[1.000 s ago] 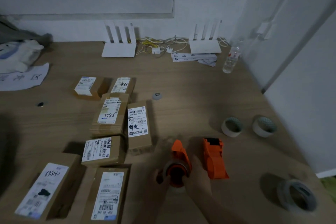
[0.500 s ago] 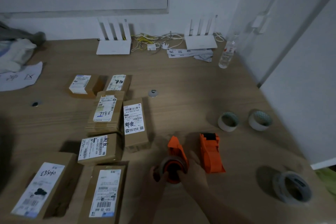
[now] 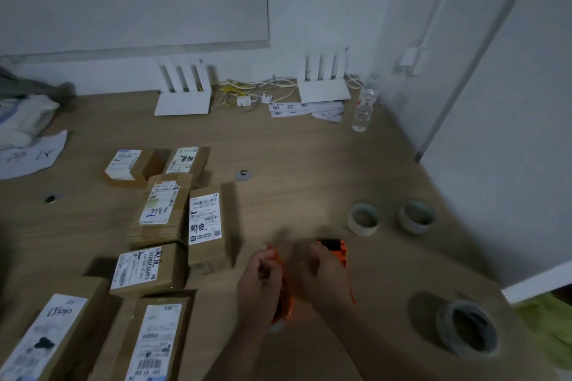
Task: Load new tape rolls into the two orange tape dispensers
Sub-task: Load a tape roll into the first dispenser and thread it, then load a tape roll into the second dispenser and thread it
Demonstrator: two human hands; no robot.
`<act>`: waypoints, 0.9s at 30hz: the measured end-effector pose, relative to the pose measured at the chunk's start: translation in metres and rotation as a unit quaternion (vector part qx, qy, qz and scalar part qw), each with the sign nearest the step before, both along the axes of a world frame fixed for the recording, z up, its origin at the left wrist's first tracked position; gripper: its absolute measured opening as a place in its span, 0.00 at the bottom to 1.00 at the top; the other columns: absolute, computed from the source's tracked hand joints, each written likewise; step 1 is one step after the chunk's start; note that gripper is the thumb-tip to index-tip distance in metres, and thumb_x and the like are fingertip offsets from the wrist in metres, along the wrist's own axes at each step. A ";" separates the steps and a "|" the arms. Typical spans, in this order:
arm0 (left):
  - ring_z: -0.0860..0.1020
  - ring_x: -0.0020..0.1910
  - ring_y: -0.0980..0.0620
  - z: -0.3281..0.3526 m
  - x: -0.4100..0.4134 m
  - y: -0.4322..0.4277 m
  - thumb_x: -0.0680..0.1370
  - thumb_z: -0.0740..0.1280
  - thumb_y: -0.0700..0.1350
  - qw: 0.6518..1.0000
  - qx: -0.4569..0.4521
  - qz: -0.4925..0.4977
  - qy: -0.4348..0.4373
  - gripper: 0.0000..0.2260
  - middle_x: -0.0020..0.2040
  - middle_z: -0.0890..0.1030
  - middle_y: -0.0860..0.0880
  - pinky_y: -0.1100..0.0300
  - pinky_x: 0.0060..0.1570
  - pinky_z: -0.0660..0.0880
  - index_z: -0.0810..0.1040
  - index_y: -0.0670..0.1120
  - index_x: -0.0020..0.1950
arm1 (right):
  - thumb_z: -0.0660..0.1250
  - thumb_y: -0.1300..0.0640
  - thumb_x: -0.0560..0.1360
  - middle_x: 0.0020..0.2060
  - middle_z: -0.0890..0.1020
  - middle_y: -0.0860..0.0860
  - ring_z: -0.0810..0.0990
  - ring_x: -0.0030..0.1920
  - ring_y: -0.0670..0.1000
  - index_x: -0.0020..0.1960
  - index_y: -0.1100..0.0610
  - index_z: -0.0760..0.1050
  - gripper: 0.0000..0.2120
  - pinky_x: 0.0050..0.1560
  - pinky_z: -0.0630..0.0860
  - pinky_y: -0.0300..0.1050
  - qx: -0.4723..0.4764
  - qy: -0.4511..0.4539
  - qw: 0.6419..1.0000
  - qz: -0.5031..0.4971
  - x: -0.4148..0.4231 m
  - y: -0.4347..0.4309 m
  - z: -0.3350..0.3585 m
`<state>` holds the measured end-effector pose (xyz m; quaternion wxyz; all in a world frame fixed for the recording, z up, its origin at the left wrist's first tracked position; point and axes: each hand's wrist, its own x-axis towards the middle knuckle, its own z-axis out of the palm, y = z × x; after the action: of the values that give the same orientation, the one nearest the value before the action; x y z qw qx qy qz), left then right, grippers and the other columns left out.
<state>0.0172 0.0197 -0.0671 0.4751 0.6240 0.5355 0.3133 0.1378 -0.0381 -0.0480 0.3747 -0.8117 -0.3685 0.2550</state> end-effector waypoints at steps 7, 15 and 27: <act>0.78 0.41 0.67 0.006 0.071 -0.041 0.75 0.66 0.35 0.999 0.004 -0.042 -0.022 0.12 0.44 0.83 0.54 0.76 0.42 0.72 0.78 0.51 0.52 | 0.66 0.56 0.74 0.57 0.83 0.54 0.81 0.57 0.57 0.65 0.53 0.75 0.19 0.54 0.74 0.45 -0.038 -0.002 0.999 -0.033 0.065 -0.046 0.011; 0.82 0.46 0.55 0.004 0.159 -0.115 0.76 0.65 0.39 0.992 -0.057 -0.086 -0.065 0.08 0.46 0.84 0.49 0.63 0.48 0.76 0.78 0.50 0.51 | 0.68 0.57 0.74 0.58 0.80 0.53 0.79 0.58 0.55 0.65 0.57 0.73 0.20 0.59 0.73 0.46 -0.058 0.001 0.994 -0.091 0.150 -0.132 0.001; 0.81 0.42 0.63 -0.006 0.202 -0.166 0.77 0.65 0.38 0.982 -0.096 -0.162 -0.020 0.07 0.46 0.84 0.51 0.74 0.41 0.74 0.77 0.50 0.51 | 0.65 0.48 0.74 0.55 0.80 0.53 0.78 0.57 0.54 0.60 0.55 0.75 0.18 0.51 0.71 0.45 -0.210 -0.023 0.965 -0.156 0.203 -0.202 -0.015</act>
<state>0.2190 -0.1461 -0.0729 0.5875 0.6478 0.4453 0.1920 0.3403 -0.2404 -0.0635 0.2225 -0.9251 -0.1842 0.2463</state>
